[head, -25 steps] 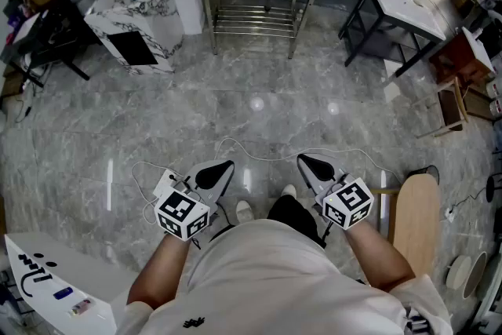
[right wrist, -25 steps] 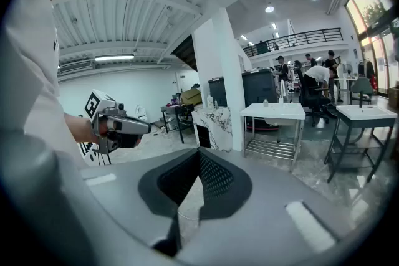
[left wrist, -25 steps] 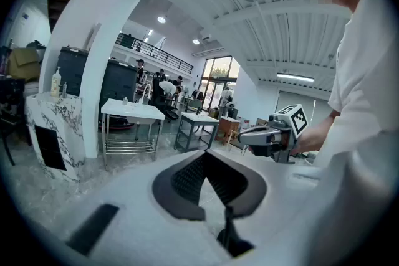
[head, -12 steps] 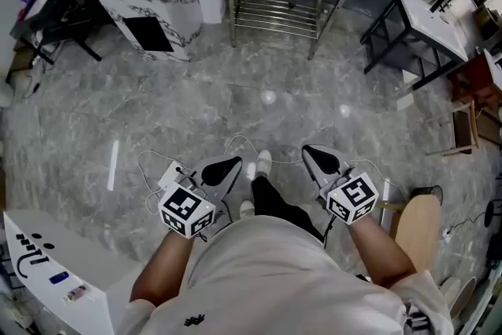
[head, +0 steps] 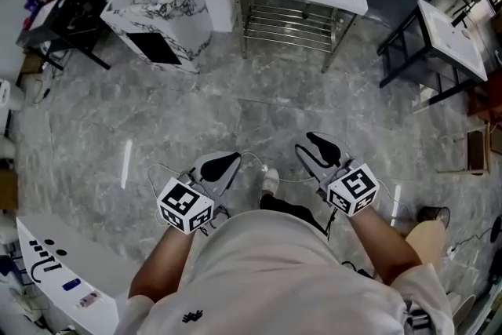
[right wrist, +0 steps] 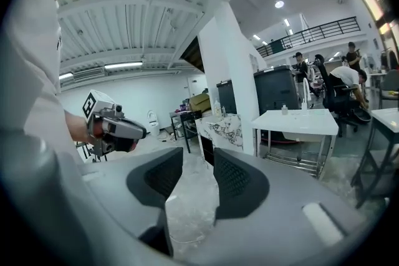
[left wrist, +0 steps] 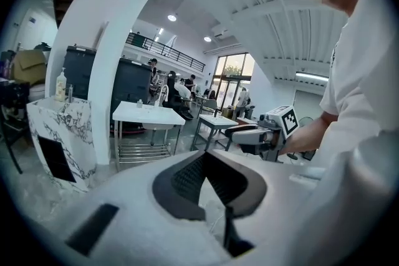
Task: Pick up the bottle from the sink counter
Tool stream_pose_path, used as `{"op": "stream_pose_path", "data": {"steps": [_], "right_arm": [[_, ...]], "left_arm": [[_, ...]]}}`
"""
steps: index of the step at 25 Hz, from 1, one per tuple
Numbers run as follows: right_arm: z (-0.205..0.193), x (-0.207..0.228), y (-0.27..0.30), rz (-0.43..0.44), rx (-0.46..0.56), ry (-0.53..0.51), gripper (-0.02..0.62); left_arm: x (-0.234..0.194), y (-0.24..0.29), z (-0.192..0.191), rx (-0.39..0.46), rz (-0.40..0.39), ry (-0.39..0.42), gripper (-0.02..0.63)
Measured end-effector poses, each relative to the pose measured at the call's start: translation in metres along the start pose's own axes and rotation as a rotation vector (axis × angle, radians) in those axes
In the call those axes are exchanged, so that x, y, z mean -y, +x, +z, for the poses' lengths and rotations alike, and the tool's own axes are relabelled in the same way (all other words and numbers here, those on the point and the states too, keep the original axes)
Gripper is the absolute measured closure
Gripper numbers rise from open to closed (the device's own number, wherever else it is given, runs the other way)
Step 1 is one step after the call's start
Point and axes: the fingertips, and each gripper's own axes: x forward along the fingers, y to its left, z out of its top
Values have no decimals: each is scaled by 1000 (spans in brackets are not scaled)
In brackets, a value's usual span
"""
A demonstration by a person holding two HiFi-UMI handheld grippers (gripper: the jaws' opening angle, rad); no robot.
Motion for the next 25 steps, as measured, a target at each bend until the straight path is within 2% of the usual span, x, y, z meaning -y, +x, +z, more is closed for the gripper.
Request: {"op": "stream_pose_path", "data": {"steps": [9,13,17,21,25], "right_arm": [[24,78,49,13,11,-16,433],[29,107,70,-23,21,5,433],[32,133,96,-60,18,22,431],[39,162,130,-111,-4,41,433],[65,191,169,-161,1,39,431]], "left_arm": [[-42,87,53,24,-37,22,600],[-70,110,59,-18,-51,33,600],[-105,131,68,-22,-85,46,600],[-146,156,83,-27,-141,68,600],[-195,182,109,-50,-206,113,600]]}}
